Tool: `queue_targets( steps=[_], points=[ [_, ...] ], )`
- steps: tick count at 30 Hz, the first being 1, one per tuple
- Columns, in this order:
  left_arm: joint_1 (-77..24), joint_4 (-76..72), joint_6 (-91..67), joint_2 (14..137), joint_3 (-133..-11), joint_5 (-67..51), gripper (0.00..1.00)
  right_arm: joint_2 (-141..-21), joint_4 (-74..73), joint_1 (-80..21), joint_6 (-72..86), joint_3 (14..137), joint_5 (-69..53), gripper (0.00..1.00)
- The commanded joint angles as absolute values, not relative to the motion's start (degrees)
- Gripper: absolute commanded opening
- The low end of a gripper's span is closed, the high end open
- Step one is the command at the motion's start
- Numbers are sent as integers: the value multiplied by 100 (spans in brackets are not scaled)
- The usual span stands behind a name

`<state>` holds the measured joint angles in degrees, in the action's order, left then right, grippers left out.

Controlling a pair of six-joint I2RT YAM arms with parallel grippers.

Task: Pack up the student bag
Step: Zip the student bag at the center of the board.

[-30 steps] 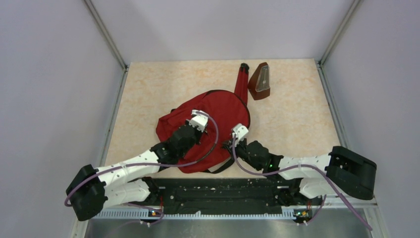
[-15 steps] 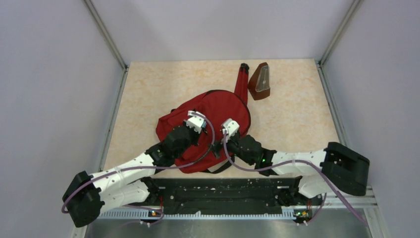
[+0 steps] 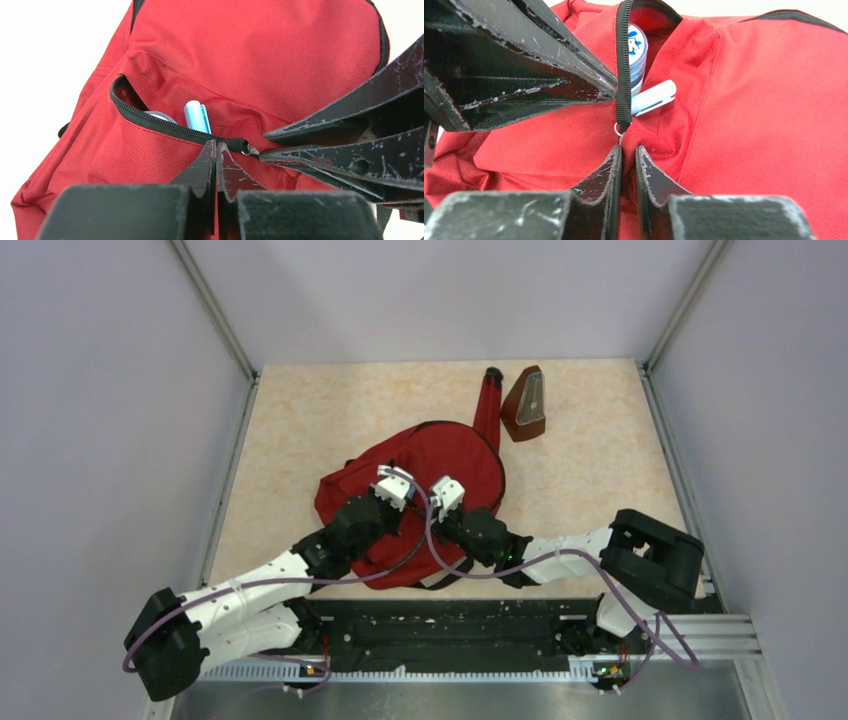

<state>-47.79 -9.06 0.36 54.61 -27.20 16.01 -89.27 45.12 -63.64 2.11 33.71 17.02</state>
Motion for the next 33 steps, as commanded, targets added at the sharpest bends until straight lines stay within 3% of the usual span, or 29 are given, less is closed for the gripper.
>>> queue_targets(
  steps=[1, 3, 10, 24, 25, 30, 33],
  points=[
    [-4755, -1343, 167, 5470, -2835, 1861, 0, -8613, 4743, -6507, 453, 2948, 1615, 6],
    [-4755, -1307, 227, 5544, -2914, 1905, 0, -8522, 4689, -6597, 549, 2746, 1608, 0],
    [-4749, -1468, 238, 5537, -3006, 2796, 0, -8261, 4399, -6921, 1001, 2252, 1682, 0],
    [-4645, -1427, 494, 5607, -3278, 2949, 0, -7857, 4014, -7189, 1271, 2202, 1845, 0],
    [-4641, -1397, 492, 5573, -3267, 2855, 0, -7771, 3953, -7189, 1312, 2225, 1947, 3],
    [-4641, -1097, 368, 5326, -3119, 2198, 0, -7169, 3529, -6789, 1513, 2494, 2056, 54],
    [-4641, -956, 179, 5140, -2911, 2002, 0, -7028, 3396, -6081, 1727, 2761, 1183, 64]
  ],
)
